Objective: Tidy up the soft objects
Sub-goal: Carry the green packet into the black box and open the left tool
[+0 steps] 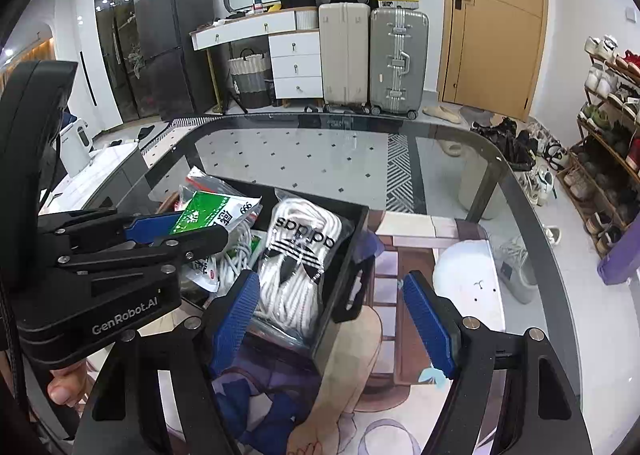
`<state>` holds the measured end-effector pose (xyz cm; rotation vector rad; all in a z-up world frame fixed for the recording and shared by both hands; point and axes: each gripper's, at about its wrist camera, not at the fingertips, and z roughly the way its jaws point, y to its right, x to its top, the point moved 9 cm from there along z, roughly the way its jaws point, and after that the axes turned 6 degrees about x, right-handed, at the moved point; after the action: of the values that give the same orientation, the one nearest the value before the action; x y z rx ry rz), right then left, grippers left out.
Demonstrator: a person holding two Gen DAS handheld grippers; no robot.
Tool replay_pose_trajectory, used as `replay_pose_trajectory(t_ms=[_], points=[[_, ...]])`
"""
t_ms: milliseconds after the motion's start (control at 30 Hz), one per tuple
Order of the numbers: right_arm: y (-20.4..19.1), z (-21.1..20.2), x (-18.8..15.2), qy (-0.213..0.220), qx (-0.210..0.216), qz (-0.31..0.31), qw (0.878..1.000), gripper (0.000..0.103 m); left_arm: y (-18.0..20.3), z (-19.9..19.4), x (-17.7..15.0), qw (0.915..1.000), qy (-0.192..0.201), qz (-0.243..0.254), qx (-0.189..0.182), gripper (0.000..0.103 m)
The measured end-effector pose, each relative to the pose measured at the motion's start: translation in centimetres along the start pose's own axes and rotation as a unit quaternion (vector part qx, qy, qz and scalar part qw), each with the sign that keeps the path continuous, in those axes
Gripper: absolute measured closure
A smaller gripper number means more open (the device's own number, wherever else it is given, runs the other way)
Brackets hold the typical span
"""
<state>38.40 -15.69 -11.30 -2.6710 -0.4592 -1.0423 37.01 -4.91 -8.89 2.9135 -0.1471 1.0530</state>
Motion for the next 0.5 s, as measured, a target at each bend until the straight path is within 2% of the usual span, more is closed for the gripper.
replay_pose_trajectory(t_ms=[167, 267, 333, 400, 500], points=[[0.3, 0.1, -0.4, -0.003, 0.001, -0.003, 1.000, 0.027, 0.3, 0.4, -0.1, 1.0000, 0.000, 0.003, 0.000, 0.073], [0.6, 0.2, -0.7, -0.005, 0.003, 0.000, 1.000, 0.027, 0.5, 0.3, -0.2, 0.9998, 0.006, 0.014, 0.014, 0.069], [0.8, 0.1, -0.7, -0.006, 0.005, 0.004, 1.000, 0.027, 0.6, 0.1, -0.3, 0.9997, 0.008, 0.014, 0.018, 0.062], [1.1, 0.0, -0.7, -0.005, 0.006, 0.008, 1.000, 0.027, 0.4, -0.1, -0.2, 0.9997, 0.012, 0.010, 0.019, 0.049], [1.2, -0.2, -0.7, -0.004, 0.006, 0.005, 1.000, 0.027, 0.1, -0.4, -0.2, 0.9994, 0.020, 0.007, 0.027, 0.040]])
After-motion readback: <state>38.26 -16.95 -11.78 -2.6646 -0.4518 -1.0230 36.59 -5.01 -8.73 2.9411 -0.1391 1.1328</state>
